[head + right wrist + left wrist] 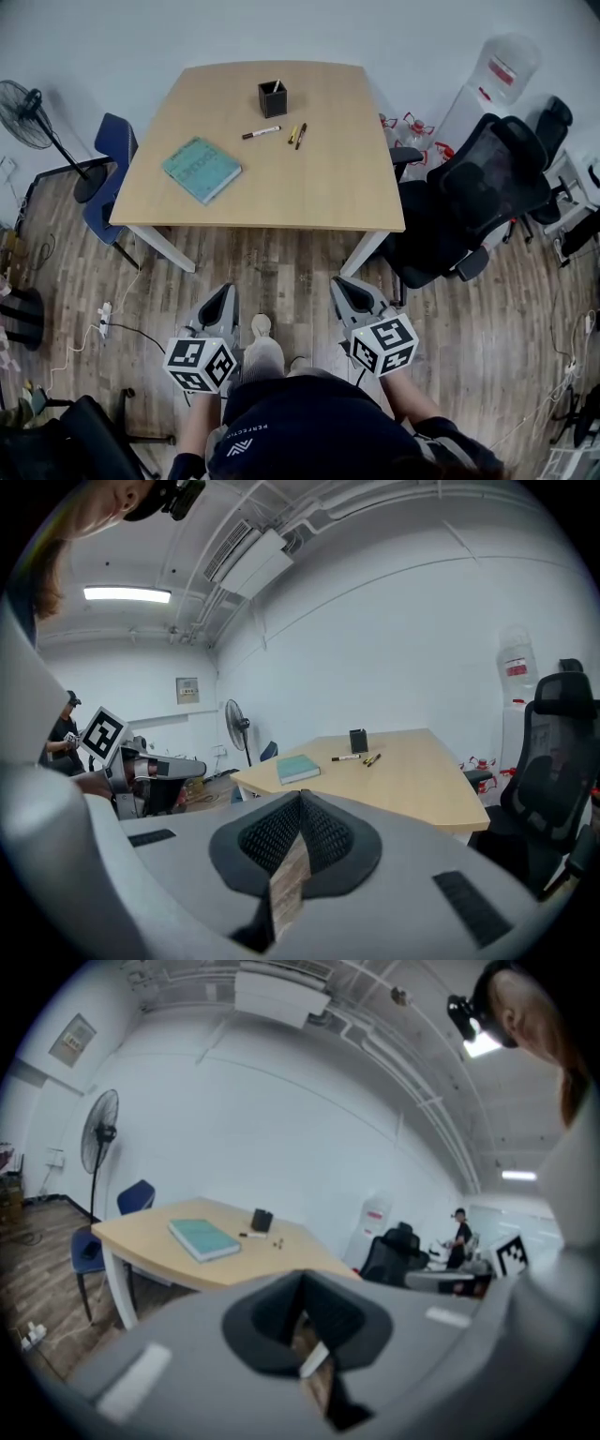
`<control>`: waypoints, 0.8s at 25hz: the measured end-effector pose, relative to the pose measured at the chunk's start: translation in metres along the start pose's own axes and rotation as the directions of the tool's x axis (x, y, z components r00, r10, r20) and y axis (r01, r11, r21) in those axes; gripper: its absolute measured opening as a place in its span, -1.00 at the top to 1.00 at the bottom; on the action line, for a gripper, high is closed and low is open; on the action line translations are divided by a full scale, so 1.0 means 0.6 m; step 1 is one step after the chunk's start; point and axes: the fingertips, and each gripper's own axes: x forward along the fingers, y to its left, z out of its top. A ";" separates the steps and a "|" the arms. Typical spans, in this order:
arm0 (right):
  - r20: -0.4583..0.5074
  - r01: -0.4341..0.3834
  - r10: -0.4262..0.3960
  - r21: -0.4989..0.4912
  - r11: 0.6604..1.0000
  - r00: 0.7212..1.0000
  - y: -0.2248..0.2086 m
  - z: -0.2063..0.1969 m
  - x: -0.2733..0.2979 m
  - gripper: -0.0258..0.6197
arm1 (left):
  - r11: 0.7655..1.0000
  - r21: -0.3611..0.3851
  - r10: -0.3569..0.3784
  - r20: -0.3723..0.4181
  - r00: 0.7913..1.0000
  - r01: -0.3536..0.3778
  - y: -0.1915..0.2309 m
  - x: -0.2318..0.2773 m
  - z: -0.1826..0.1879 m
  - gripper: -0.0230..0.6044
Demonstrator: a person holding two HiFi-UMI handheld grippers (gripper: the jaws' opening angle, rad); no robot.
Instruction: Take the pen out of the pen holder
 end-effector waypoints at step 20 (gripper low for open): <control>-0.049 -0.005 0.002 -0.053 0.999 0.999 -0.023 0.109 0.252 0.92 | 0.994 0.100 -0.043 -0.031 0.999 0.046 0.162 0.177 0.107 0.91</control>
